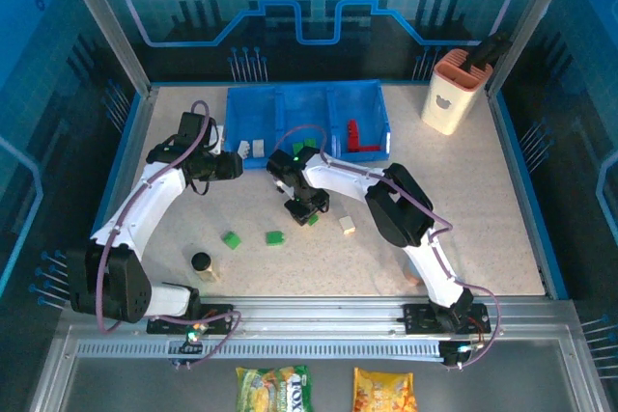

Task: Sort the legos into containers by color
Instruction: Pick up the lego from the center of the table.

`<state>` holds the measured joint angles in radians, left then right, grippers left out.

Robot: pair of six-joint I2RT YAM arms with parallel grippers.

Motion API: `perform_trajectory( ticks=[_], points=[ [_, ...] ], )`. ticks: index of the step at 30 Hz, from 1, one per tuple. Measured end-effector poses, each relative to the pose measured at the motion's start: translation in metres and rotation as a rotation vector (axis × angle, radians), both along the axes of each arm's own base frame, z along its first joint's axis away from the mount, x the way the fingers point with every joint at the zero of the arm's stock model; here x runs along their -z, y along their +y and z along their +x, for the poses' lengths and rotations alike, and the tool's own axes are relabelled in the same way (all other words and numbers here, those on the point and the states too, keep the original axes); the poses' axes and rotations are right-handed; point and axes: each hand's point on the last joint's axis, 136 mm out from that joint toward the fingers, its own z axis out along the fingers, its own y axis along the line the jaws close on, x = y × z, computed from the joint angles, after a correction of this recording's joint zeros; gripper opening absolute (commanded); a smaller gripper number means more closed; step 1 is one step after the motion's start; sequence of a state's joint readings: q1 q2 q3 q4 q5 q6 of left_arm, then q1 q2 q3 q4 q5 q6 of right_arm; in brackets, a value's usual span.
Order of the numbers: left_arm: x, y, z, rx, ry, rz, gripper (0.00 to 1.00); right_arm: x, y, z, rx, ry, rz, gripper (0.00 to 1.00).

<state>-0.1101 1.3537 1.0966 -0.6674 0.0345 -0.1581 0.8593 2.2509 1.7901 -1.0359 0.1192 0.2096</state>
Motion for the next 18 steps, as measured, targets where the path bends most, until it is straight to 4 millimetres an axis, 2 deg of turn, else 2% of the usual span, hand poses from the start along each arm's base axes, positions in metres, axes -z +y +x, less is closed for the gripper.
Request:
perform_trajectory(
  ticks=[6,10,13,18],
  points=[
    [0.0,0.0,0.0,0.0,0.0,0.0,0.51,-0.002,-0.001,0.001,0.029,-0.008,-0.003,0.33],
    [0.0,0.0,0.0,0.0,0.0,0.0,0.51,-0.014,-0.001,0.009,0.075,-0.035,0.014,0.32],
    [0.0,0.0,0.0,0.0,0.0,0.0,0.51,-0.029,0.0,0.025,0.133,-0.077,0.045,0.32],
    [0.0,0.0,0.0,0.0,0.0,-0.001,0.51,-0.057,-0.005,0.064,0.26,-0.153,0.108,0.32]
  ],
)
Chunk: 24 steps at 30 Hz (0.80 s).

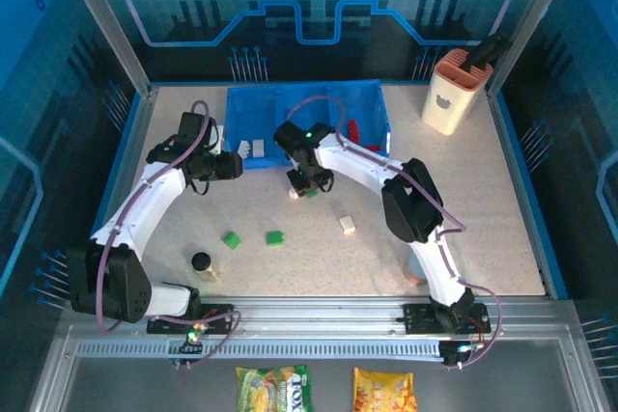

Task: Sort the legos into containers by color
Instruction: Pick up the lego from the center of the table, then place the lego in the container.

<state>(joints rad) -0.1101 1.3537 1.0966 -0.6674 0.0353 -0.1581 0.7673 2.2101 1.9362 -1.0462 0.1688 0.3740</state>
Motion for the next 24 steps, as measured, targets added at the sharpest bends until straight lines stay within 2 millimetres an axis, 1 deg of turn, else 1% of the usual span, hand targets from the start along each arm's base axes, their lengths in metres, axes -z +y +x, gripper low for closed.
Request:
perform_trajectory(
  ticks=[4,5,8,10,11,13,16,20,22,24],
  points=[
    [0.0,0.0,0.0,0.0,0.0,0.0,0.51,-0.023,-0.006,0.029,0.082,-0.061,0.045,0.32],
    [0.0,0.0,0.0,0.0,0.0,-0.001,0.51,-0.032,-0.006,0.038,0.101,-0.085,0.061,0.32],
    [0.0,-0.001,0.0,0.004,0.001,-0.006,0.51,-0.054,-0.002,0.063,0.138,-0.153,0.105,0.32],
    [0.0,-0.001,0.0,0.004,0.001,-0.006,0.51,-0.062,0.004,0.079,0.153,-0.188,0.13,0.32],
    [0.0,-0.001,0.0,0.004,0.001,-0.007,0.51,-0.063,0.006,0.086,0.159,-0.2,0.135,0.32],
    [0.0,-0.001,0.0,0.004,0.001,-0.007,0.51,-0.06,0.009,0.1,0.172,-0.218,0.14,0.32],
    [0.0,-0.001,0.0,0.004,0.001,-0.007,0.51,-0.044,0.009,0.116,0.19,-0.224,0.123,0.32],
    [0.0,-0.001,0.0,0.004,0.001,-0.007,0.51,-0.019,-0.002,0.128,0.221,-0.208,0.091,0.32],
    [0.0,-0.001,0.0,0.004,0.001,-0.007,0.51,-0.013,-0.007,0.134,0.234,-0.208,0.09,0.32],
    [0.0,-0.001,0.0,0.004,0.001,-0.007,0.51,-0.013,-0.01,0.141,0.246,-0.217,0.1,0.33]
  ],
)
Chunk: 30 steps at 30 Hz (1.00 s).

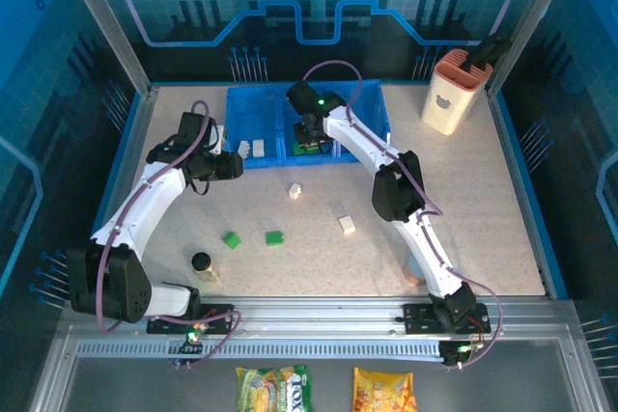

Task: Sort the legos into containers by color
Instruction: Place the lego in the container.

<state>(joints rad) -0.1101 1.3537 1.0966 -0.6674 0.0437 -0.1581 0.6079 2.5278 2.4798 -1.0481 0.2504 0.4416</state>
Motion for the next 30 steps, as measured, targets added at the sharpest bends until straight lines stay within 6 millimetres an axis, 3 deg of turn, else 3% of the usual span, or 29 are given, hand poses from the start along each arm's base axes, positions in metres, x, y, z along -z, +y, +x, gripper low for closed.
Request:
perform_trajectory(
  ticks=[4,12,17,26,30],
  points=[
    [0.0,0.0,0.0,-0.001,0.0,0.0,0.51,-0.002,-0.001,0.009,0.009,-0.027,0.017,0.39],
    [0.0,-0.001,0.0,0.002,0.001,-0.005,0.51,-0.003,0.001,0.009,0.002,-0.034,0.016,0.48],
    [0.0,0.0,0.0,0.002,0.001,-0.005,0.51,-0.017,0.0,0.006,-0.006,-0.048,0.02,0.48],
    [0.004,0.0,0.0,0.001,0.014,-0.005,0.51,-0.081,0.006,-0.032,-0.06,-0.103,0.038,0.48],
    [0.009,0.0,-0.002,-0.016,0.041,-0.011,0.51,-0.09,0.008,-0.062,-0.096,-0.098,0.02,0.48]
  ],
)
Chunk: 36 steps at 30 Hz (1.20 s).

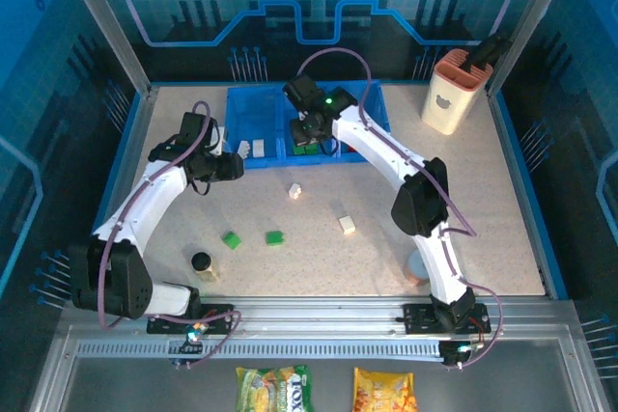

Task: Sort the legos into containers by color
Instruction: Place the lego in the container, then pick up the lego from the bottom-left of the table.

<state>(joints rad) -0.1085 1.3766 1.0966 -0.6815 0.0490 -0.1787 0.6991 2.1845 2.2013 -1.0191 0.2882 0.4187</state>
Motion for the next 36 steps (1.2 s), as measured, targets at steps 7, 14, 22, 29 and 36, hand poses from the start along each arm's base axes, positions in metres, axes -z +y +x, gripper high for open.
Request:
perform_trajectory(
  ticks=[7,14,22,29,36],
  points=[
    [0.007,0.003,-0.016,-0.078,0.093,-0.023,0.53,0.022,-0.012,-0.049,-0.034,0.062,-0.056,0.47],
    [0.019,0.003,-0.046,-0.223,0.168,-0.062,0.53,0.039,-0.037,-0.079,-0.005,0.099,-0.071,0.47],
    [0.057,0.005,-0.093,-0.417,0.281,-0.081,0.57,0.049,-0.055,-0.099,0.016,0.114,-0.082,0.47],
    [0.092,0.0,-0.124,-0.488,0.386,-0.076,0.62,0.059,-0.058,-0.115,0.005,0.131,-0.107,0.46],
    [0.116,-0.001,-0.135,-0.53,0.43,-0.081,0.62,0.059,-0.054,-0.121,-0.01,0.122,-0.117,0.46]
  ],
)
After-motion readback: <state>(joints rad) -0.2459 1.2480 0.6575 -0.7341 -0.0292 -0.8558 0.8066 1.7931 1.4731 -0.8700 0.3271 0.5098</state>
